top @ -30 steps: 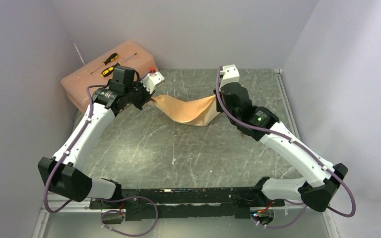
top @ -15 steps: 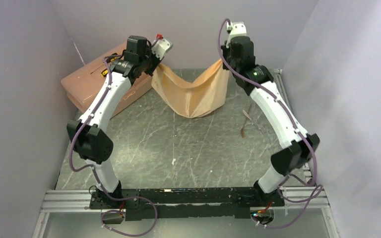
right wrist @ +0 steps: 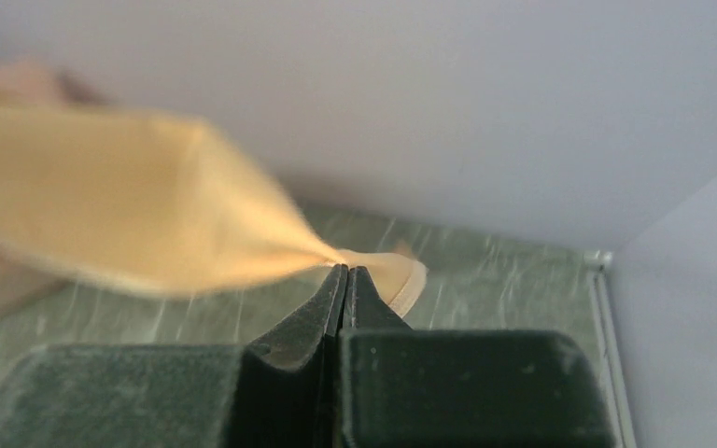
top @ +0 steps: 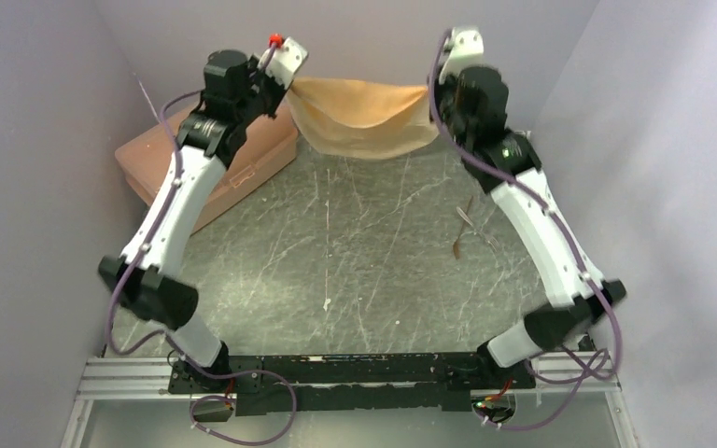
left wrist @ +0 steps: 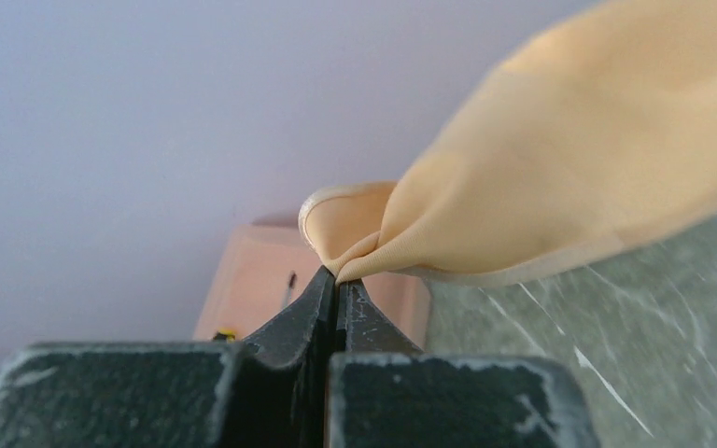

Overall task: Fold the napkin into a case and place the utensils inside
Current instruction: Flatten out the napkin at the center of the board, then fold the napkin at the center of the board.

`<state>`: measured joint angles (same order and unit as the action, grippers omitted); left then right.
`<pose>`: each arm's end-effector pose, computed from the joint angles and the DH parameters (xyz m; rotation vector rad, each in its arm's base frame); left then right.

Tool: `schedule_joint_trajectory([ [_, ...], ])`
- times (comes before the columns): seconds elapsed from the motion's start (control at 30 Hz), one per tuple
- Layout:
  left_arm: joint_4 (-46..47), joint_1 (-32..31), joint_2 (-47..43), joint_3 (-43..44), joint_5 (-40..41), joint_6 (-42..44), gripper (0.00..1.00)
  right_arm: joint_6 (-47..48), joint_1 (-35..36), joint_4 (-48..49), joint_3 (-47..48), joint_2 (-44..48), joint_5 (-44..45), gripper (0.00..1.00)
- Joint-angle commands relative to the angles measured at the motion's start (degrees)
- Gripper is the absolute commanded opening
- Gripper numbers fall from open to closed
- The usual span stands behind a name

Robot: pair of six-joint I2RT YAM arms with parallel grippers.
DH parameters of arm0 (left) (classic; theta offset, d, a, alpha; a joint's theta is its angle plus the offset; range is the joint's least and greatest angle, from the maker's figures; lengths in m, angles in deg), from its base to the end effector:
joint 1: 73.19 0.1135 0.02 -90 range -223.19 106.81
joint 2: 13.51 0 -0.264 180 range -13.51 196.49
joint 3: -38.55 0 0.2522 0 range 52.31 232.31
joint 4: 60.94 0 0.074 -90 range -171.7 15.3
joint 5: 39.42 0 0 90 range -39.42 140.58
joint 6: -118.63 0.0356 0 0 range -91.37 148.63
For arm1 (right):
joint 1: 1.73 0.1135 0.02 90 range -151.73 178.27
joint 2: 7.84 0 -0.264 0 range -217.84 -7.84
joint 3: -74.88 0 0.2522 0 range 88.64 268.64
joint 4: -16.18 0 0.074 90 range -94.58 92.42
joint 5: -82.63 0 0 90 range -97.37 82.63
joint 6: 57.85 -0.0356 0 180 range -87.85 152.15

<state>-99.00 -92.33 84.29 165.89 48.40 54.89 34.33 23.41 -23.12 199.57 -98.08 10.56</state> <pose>0.3620 -0.1271 0.4832 0.6896 1.5754 0.0593 0.3093 0.1331 0.5110 -0.1558 1.6442 0.0462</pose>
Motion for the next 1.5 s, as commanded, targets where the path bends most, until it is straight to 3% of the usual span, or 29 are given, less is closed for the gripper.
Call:
schedule_joint_trajectory([
  [0.0,-6.8,0.1,-13.7,-16.0,-6.3,2.2,0.03,1.1,6.7,-2.5,-18.9,12.5,2.6,0.00],
  [0.13,-13.5,0.1,-23.8,-40.3,-9.1,3.8,0.03,-8.0,10.5,-10.8,-36.6,21.4,1.8,0.00],
  [0.3,-19.1,0.0,-32.5,-57.1,-13.6,4.3,0.03,-19.5,12.7,-18.1,-51.9,31.2,-6.3,0.00],
  [0.47,-20.0,0.0,-36.8,-65.4,-13.7,7.4,0.03,-25.3,13.3,-24.3,-55.6,32.9,-9.6,0.00],
  [0.7,-24.6,-0.1,-39.8,-68.9,-14.2,12.0,0.03,-28.2,13.7,-34.0,-53.9,28.7,-12.3,0.00],
  [0.73,-25.7,0.0,-40.2,-68.9,-15.1,12.4,0.03,-28.4,13.7,-34.6,-54.2,28.8,-12.9,0.03],
  [0.77,-27.2,-0.1,-40.5,-68.7,-16.9,12.8,0.03,-28.7,13.8,-34.8,-54.8,29.1,-13.6,0.20],
  [0.83,-29.3,-0.1,-41.0,-68.7,-19.8,13.5,0.04,-28.9,13.8,-34.6,-55.6,29.6,-14.9,0.38],
  [0.87,-29.9,-0.1,-41.0,-68.8,-21.0,13.8,0.09,-28.8,13.8,-34.2,-55.6,29.9,-15.4,0.44],
  [0.97,-32.3,-0.1,-40.5,-68.4,-24.2,15.3,0.39,-28.3,13.8,-33.6,-51.5,29.0,-15.6,0.63],
  [1.0,-33.5,-0.1,-40.2,-67.8,-25.2,15.8,0.56,-27.7,13.8,-33.7,-49.4,28.3,-14.9,0.67],
  [1.07,-36.4,-0.1,-39.3,-65.7,-27.4,17.1,0.81,-26.7,13.7,-32.7,-45.5,26.7,-12.7,0.73],
  [1.13,-38.7,-0.1,-38.4,-63.2,-28.9,18.5,0.93,-25.2,13.7,-29.4,-43.2,24.8,-9.9,0.77],
  [1.3,-41.7,0.0,-32.2,-53.5,-30.6,18.7,0.94,-22.2,13.0,-16.3,-41.5,14.8,-5.8,0.75],
  [1.47,-31.8,-0.1,-25.4,-52.0,-25.2,13.9,0.91,-21.6,9.7,-8.5,-38.4,2.5,-5.3,0.69],
])
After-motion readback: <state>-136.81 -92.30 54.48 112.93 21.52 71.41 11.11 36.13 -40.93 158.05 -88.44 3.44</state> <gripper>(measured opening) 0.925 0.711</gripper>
